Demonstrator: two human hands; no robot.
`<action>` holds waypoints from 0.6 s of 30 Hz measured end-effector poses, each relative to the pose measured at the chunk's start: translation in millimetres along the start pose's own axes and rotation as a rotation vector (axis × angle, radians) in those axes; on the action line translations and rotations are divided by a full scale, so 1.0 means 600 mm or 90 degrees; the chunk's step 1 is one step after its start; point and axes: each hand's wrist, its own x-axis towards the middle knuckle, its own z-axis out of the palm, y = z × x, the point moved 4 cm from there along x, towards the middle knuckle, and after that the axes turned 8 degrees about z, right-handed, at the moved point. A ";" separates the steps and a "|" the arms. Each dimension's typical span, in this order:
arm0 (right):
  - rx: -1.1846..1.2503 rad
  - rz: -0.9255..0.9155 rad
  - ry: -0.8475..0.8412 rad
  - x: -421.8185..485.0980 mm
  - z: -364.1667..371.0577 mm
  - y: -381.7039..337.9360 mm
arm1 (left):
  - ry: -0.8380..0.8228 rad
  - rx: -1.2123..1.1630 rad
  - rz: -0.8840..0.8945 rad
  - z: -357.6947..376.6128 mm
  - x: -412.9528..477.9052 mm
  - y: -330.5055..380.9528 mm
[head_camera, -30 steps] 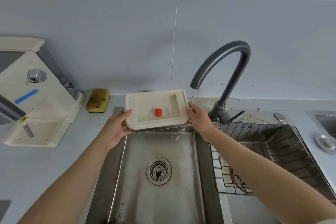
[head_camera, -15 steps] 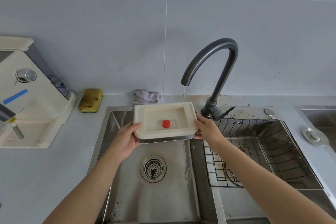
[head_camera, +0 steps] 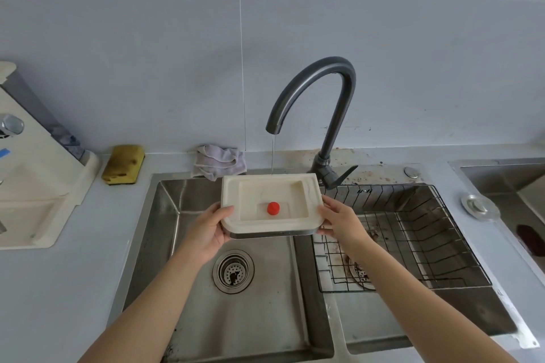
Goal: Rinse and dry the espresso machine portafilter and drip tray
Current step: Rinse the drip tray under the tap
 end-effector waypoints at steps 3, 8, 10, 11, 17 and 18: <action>-0.007 0.011 0.007 0.004 -0.010 -0.001 | -0.002 -0.002 0.006 0.011 0.003 -0.003; -0.116 0.022 0.015 0.014 -0.034 -0.021 | -0.016 -0.005 0.014 0.023 0.010 -0.002; -0.129 0.011 0.021 0.025 -0.049 -0.035 | -0.016 -0.010 0.016 0.025 0.014 -0.003; -0.114 0.013 0.020 0.030 -0.055 -0.043 | -0.015 -0.013 0.018 0.026 0.016 -0.003; -0.005 0.028 0.008 0.055 -0.056 -0.074 | -0.004 -0.018 0.035 0.032 0.021 0.001; 0.006 0.027 0.005 0.059 -0.054 -0.076 | -0.001 -0.017 0.039 0.032 0.021 0.001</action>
